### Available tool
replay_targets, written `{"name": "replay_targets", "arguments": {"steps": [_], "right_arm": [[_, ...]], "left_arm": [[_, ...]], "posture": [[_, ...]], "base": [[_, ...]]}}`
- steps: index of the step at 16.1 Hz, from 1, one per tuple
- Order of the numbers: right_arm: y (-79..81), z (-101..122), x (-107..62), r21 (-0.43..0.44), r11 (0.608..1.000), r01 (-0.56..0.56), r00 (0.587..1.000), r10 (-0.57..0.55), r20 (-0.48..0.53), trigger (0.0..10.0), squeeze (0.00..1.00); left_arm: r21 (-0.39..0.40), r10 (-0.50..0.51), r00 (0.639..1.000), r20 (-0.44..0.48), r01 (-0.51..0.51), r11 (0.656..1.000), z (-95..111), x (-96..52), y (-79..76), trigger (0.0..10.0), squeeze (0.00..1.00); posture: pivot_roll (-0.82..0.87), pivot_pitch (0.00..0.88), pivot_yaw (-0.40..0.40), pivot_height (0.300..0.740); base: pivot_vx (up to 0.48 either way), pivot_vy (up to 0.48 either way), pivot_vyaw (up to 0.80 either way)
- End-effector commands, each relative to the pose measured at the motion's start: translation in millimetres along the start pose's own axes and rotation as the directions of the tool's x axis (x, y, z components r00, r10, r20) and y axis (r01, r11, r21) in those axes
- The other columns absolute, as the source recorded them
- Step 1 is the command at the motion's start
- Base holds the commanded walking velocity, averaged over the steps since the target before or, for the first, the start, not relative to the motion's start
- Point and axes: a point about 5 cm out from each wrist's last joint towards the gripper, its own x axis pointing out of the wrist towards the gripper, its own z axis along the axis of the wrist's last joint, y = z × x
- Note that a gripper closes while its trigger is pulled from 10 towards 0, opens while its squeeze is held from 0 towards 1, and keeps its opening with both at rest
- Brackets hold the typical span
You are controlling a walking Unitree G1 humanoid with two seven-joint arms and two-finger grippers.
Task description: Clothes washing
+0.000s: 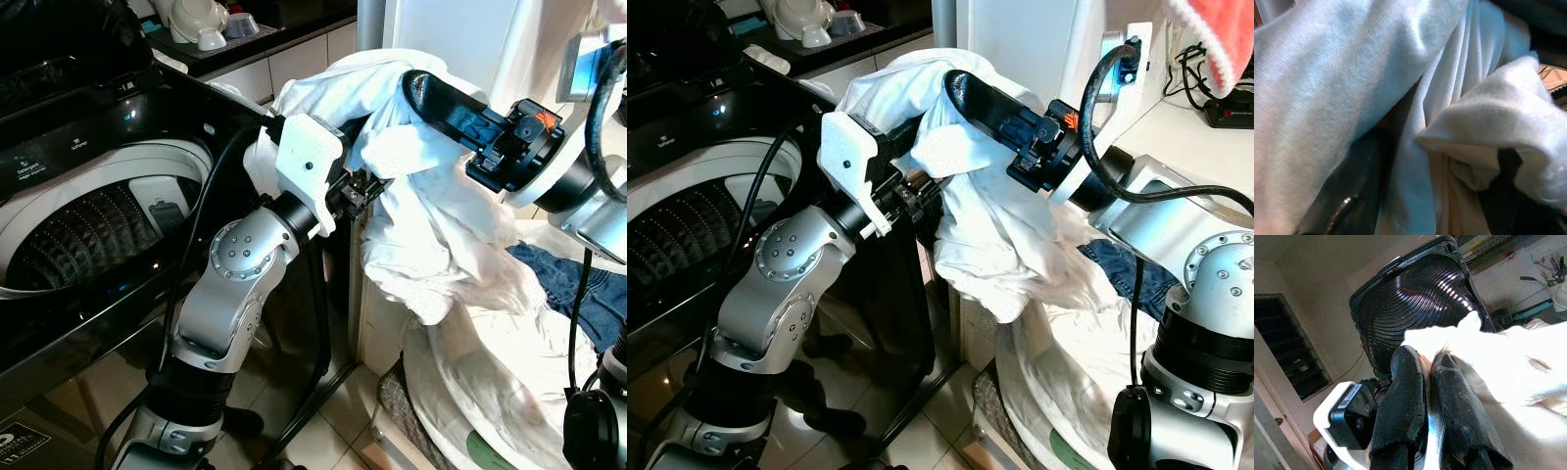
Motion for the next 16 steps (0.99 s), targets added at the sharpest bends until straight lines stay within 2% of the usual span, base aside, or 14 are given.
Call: {"name": "replay_targets", "arguments": {"steps": [1, 7, 8, 9, 10, 11, 12, 13, 14, 15, 16], "right_arm": [[15.4, 5.2, 4.3, -0.041, 0.996, -0.073, 0.997, 0.074, 0.011, 0.0, 0.00], [14.9, 5.0, 3.0, -0.053, 0.997, -0.054, 0.998, 0.054, 0.007, 0.0, 0.00], [15.0, 6.1, 3.0, -0.065, 0.997, -0.052, 0.999, 0.053, 0.012, 0.0, 0.00], [14.4, 7.1, 3.0, -0.077, 0.996, -0.040, 0.999, 0.041, 0.017, 4.9, 0.00], [13.6, 8.3, 2.8, -0.082, 0.996, -0.027, 0.999, 0.029, 0.029, 10.0, 1.00], [13.7, 8.6, 3.0, -0.079, 0.997, -0.028, 0.999, 0.031, 0.034, 10.0, 1.00], [13.9, 8.6, 3.1, -0.078, 0.996, -0.030, 0.999, 0.033, 0.034, 10.0, 1.00], [14.5, 8.9, 3.7, -0.080, 0.996, -0.036, 0.999, 0.039, 0.037, 10.0, 1.00], [14.3, 9.4, 4.3, -0.092, 0.995, -0.031, 0.999, 0.034, 0.038, 10.0, 1.00], [12.9, 9.9, 4.0, -0.114, 0.993, -0.006, 0.999, 0.010, 0.036, 10.0, 1.00], [12.6, 9.9, 4.0, -0.122, 0.993, 0.001, 0.999, 0.004, 0.036, 10.0, 0.63]], "left_arm": [[-0.005, 0.048, 0.999, 0.000, -0.048, 0.999, 0.8, -1.4, 10.0, 0.0, 0.00], [-0.010, 0.106, 0.994, 0.028, -0.106, 0.994, 6.1, -3.9, 20.4, 0.0, 0.00], [-0.003, 0.137, 0.990, 0.041, -0.137, 0.991, 9.2, -5.2, 26.9, 0.0, 0.00], [0.002, 0.152, 0.987, 0.044, -0.152, 0.988, 10.7, -5.8, 30.7, 0.0, 0.00], [0.025, 0.187, 0.981, 0.054, -0.188, 0.982, 15.9, -7.9, 41.7, 0.0, 0.00], [0.058, 0.219, 0.973, 0.065, -0.223, 0.973, 22.7, -9.7, 53.6, 0.0, 0.00], [0.070, 0.231, 0.971, 0.069, -0.235, 0.969, 25.0, -10.4, 57.5, 0.0, 0.00], [0.120, 0.273, 0.958, 0.087, -0.283, 0.952, 35.5, -13.0, 75.0, 0.0, 0.00], [0.183, 0.328, 0.939, 0.105, -0.342, 0.922, 47.8, -16.7, 95.6, 0.0, 0.00], [0.269, 0.394, 0.912, 0.117, -0.411, 0.871, 60.6, -22.3, 120.2, 0.0, 0.00], [0.357, 0.467, 0.874, 0.136, -0.483, 0.799, 76.3, -30.4, 147.1, 0.0, 0.00]], "posture": [[-0.10, 0.000, 0.102, 0.740], [-0.10, 0.000, 0.103, 0.740], [-0.10, 0.000, 0.102, 0.740], [-0.10, 0.000, 0.102, 0.740], [-0.09, 0.000, 0.101, 0.740], [-0.09, 0.000, 0.101, 0.740], [-0.09, 0.000, 0.100, 0.740], [-0.09, 0.000, 0.101, 0.740], [-0.09, 0.000, 0.102, 0.740], [-0.09, 0.000, 0.104, 0.740], [-0.09, 0.000, 0.105, 0.740]], "base": [[0.000, 0.000, 0.00], [0.000, 0.000, 0.00], [0.000, 0.000, 0.00], [0.000, 0.000, 0.00], [0.000, 0.000, 0.00], [0.000, 0.000, 0.00], [0.000, 0.000, 0.00], [0.000, 0.000, 0.00], [0.000, 0.000, 0.00], [0.000, 0.000, 0.00], [0.000, 0.000, 0.00]]}}
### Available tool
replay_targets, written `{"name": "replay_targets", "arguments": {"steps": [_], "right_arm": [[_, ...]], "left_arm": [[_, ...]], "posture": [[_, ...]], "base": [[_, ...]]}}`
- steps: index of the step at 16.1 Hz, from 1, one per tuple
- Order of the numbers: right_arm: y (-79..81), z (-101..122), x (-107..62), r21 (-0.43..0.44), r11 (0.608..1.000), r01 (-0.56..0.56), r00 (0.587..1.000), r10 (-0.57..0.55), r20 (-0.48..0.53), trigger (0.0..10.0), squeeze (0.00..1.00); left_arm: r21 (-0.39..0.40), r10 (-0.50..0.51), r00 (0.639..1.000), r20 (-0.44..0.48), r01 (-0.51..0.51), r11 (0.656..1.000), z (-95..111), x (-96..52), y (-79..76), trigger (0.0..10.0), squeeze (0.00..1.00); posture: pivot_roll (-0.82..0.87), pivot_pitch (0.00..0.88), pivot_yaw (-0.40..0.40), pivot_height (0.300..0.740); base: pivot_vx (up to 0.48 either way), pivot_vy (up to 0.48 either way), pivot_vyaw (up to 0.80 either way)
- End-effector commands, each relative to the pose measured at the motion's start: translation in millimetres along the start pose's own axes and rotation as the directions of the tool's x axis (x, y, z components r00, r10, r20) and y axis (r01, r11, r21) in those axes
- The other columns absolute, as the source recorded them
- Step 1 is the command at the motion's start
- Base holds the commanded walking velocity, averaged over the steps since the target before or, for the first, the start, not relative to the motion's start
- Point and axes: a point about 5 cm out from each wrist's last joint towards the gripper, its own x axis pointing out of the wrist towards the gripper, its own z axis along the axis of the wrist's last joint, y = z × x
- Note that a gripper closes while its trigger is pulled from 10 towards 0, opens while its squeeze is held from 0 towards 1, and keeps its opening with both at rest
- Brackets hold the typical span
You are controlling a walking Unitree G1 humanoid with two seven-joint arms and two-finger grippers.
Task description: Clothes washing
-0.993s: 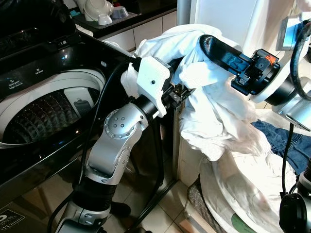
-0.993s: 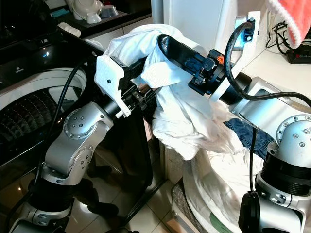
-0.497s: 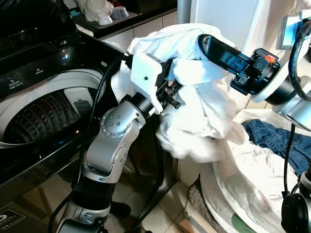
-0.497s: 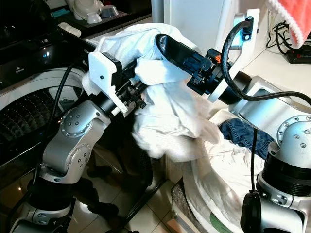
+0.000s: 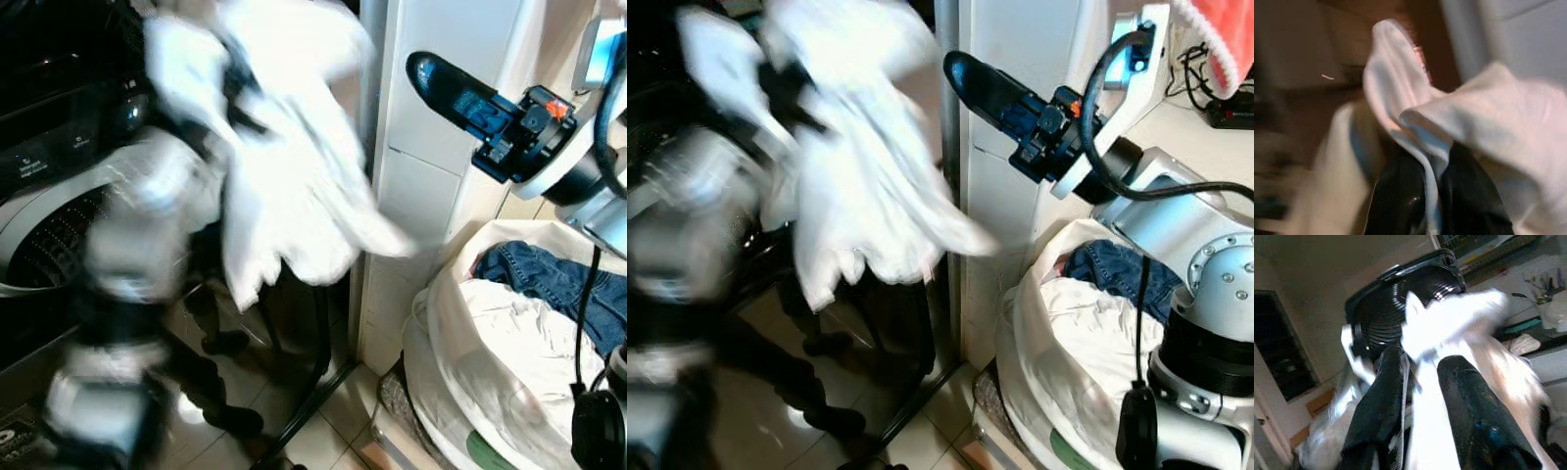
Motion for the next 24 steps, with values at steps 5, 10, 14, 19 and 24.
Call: {"name": "replay_targets", "arguments": {"steps": [5, 10, 14, 19, 24], "right_arm": [[6.0, 0.0, 1.8, -0.079, 0.997, -0.014, 1.000, 0.012, -0.024, 10.0, 0.00], [2.7, -46.7, -5.5, -0.204, 0.979, 0.024, 0.949, -0.087, -0.302, 10.0, 0.00], [7.2, -54.3, -10.2, -0.217, 0.976, 0.006, 0.937, -0.081, -0.339, 10.0, 0.00], [4.1, -54.3, -12.7, -0.243, 0.970, 0.002, 0.935, -0.087, -0.343, 10.0, 0.00], [-26.6, -55.1, -18.8, -0.334, 0.917, 0.220, 0.890, -0.329, -0.317, 10.0, 0.00]], "left_arm": [[0.590, 0.424, 0.902, 0.082, -0.387, 0.709, 47.9, 1.6, 130.2, 0.0, 0.00], [0.437, 0.346, 0.750, -0.564, -0.085, 0.896, -78.4, -18.9, 108.9, 10.0, 0.00], [0.308, 0.259, 0.606, -0.752, -0.023, 0.951, -116.8, -41.3, 94.6, 10.0, 1.00], [0.209, 0.142, 0.477, -0.867, 0.090, 0.974, -121.7, -55.0, 99.1, 10.0, 1.00], [0.163, 0.051, 0.548, -0.835, 0.159, 0.974, -118.3, -47.7, 88.5, 10.0, 0.62]], "posture": [[-0.09, 0.000, 0.109, 0.740], [-0.10, 0.000, 0.118, 0.740], [-0.11, 0.000, 0.124, 0.740], [-0.10, 0.000, 0.118, 0.740], [-0.09, 0.000, 0.123, 0.740]], "base": [[0.000, 0.000, 0.00], [0.000, 0.000, 0.00], [0.000, 0.000, 0.00], [0.000, 0.000, 0.00], [0.000, 0.000, 0.00]]}}
